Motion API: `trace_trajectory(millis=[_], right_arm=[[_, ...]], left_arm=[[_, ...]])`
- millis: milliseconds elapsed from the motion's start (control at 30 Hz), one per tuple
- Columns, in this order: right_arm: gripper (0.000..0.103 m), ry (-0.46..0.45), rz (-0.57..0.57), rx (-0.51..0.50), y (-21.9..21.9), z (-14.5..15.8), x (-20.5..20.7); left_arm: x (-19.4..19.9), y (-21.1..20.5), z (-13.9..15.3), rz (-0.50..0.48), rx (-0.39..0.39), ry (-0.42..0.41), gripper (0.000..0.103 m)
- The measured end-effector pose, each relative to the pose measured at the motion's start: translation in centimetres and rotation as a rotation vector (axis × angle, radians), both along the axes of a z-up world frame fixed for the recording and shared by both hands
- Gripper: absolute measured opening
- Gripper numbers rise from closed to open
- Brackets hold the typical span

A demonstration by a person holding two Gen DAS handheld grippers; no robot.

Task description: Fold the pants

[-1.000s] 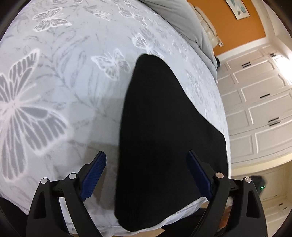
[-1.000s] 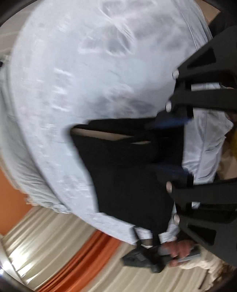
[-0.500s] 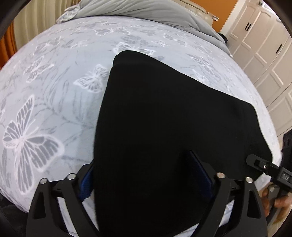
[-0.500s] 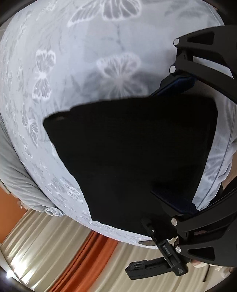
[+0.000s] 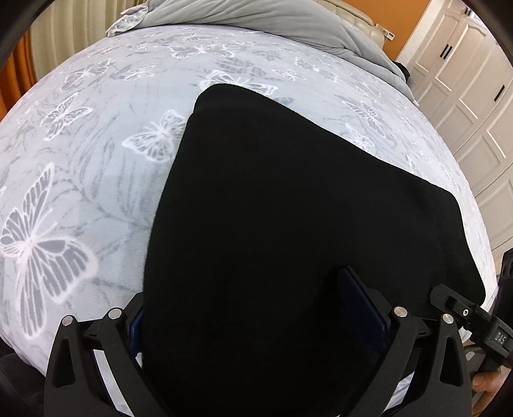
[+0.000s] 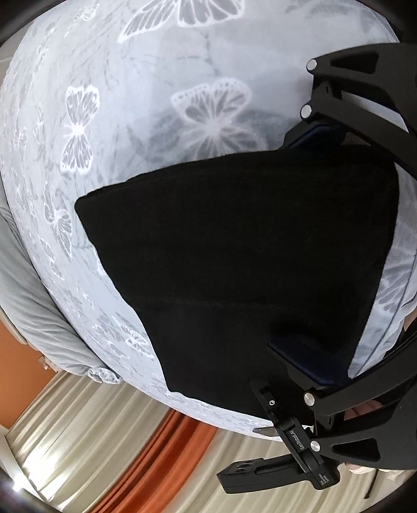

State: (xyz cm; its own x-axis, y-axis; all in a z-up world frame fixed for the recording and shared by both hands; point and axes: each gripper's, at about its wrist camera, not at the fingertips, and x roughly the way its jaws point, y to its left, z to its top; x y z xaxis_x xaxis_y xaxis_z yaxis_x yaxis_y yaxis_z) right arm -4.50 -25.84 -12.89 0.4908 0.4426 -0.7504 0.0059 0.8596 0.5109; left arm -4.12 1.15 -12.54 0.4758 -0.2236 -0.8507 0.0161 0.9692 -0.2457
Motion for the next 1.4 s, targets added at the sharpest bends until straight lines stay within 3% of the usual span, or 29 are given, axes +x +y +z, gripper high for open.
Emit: trace_trajectory(millis=[133,300,400,500,633,733,767,800,833,900,967,1000,1033,1167,1400], right_arm=[[0.098,-0.025,-0.013,0.029,-0.3,-0.3,0.4],[0.098,-0.105,-0.065,0.013,0.1,-0.4,0.1],[0.098,-0.107,-0.037,0.0,0.3,-0.1,-0.2],[0.098,-0.101,-0.014,0.052,-0.5,-0.1,-0.9],[0.098,-0.093,-0.007,0.159,-1.8,-0.3,-1.5],[0.094,-0.091,0.016,0.151,-1.3,-0.4,-0.8],[0.085,-0.092,0.024,0.12,-0.9,-0.3,-0.5],[0.066,-0.083,0.028,0.087,-0.3,-0.5,0.1],[0.056,-0.078,0.025,0.118,-0.3,-0.7,0.6],[0.045,-0.059,0.008,0.189,-0.4,-0.9,1.5],[0.042,-0.062,-0.012,0.197,-0.3,-0.2,1.6],[0.041,-0.07,-0.012,0.205,-0.2,0.4,1.4],[0.04,-0.089,-0.01,0.216,0.0,1.3,1.1],[0.039,-0.149,0.032,0.219,1.3,4.8,-0.7],[0.039,-0.256,0.111,0.236,2.8,10.7,-4.3]], left_arm=[[0.6,0.7,-0.9,0.021,-0.083,0.018,0.098],[0.4,1.5,-1.3,0.09,-0.162,-0.042,0.098],[0.0,2.1,-1.2,0.059,-0.204,-0.056,0.098],[-1.3,3.4,-1.4,0.001,-0.296,-0.055,0.098],[-3.0,5.3,-2.1,0.011,-0.451,-0.111,0.098],[-2.5,4.7,-2.0,0.0,-0.428,-0.093,0.097],[-2.1,4.2,-2.1,-0.007,-0.422,-0.092,0.097],[-1.7,3.7,-2.1,-0.012,-0.404,-0.092,0.097],[-1.3,3.2,-2.1,-0.013,-0.387,-0.095,0.096],[-0.1,2.6,-2.0,-0.013,-0.376,-0.091,0.095],[0.5,2.9,-1.7,0.032,-0.383,-0.064,0.068],[0.7,3.4,-1.5,0.046,-0.394,-0.048,0.046],[0.7,4.1,-1.3,0.05,-0.424,-0.039,0.039],[-0.7,4.6,2.3,0.01,-0.452,-0.047,0.032],[-5.7,3.6,10.6,-0.108,-0.317,-0.195,0.032]])
